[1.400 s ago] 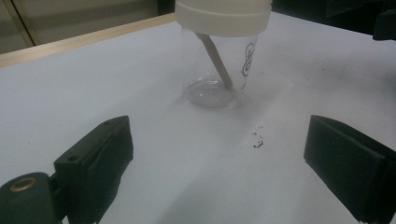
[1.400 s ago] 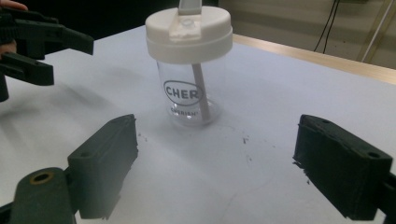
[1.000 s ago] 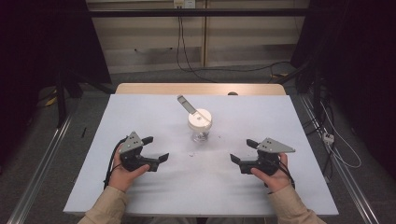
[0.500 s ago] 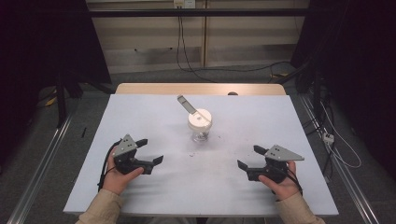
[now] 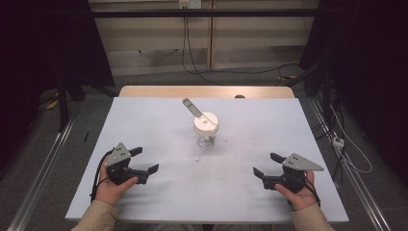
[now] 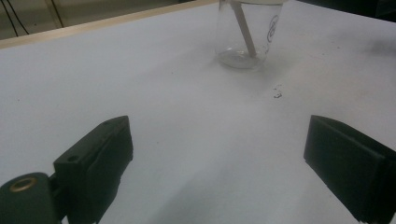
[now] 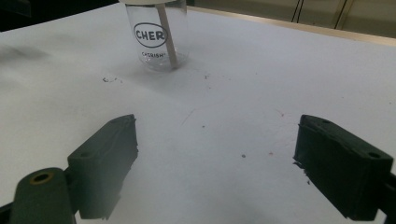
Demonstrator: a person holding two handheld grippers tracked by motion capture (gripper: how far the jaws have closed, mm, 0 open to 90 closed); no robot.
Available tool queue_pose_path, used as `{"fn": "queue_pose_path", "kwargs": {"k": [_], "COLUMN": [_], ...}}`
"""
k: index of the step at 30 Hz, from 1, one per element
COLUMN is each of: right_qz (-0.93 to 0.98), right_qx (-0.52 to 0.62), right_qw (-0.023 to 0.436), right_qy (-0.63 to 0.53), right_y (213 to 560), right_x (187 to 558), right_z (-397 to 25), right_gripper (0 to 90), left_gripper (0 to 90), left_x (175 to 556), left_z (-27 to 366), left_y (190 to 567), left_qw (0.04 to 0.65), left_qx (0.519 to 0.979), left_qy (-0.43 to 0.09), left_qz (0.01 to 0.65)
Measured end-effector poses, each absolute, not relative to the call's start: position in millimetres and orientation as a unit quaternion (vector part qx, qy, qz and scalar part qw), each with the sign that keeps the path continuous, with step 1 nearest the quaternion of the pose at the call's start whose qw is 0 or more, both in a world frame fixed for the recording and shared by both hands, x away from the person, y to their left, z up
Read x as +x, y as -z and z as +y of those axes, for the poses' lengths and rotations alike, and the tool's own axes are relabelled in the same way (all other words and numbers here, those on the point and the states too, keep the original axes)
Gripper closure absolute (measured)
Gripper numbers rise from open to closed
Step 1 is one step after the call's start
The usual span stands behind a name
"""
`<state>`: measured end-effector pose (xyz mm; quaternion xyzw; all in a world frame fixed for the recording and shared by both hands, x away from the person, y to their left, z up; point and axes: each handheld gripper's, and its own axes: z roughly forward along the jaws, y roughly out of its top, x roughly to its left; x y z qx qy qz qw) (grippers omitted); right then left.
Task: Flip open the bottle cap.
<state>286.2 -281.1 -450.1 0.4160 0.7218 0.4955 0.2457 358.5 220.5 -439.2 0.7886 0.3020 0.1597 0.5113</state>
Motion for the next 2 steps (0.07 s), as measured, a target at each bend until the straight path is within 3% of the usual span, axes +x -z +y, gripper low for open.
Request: {"fn": "queue_pose_path", "kwargs": {"k": [2], "right_qz": [0.722], "right_qx": [0.416], "right_qw": [0.246], "right_qy": [-0.496], "right_y": [450.1], "right_x": [286.6], "right_z": [-280.9], "right_gripper": [12.9], "left_gripper": [7.8], "left_x": [359.6], "left_z": [221.3], "left_y": [439.1], "left_qw": [0.507], "left_qx": [0.791], "left_qy": [-0.167], "left_qz": [0.298]}}
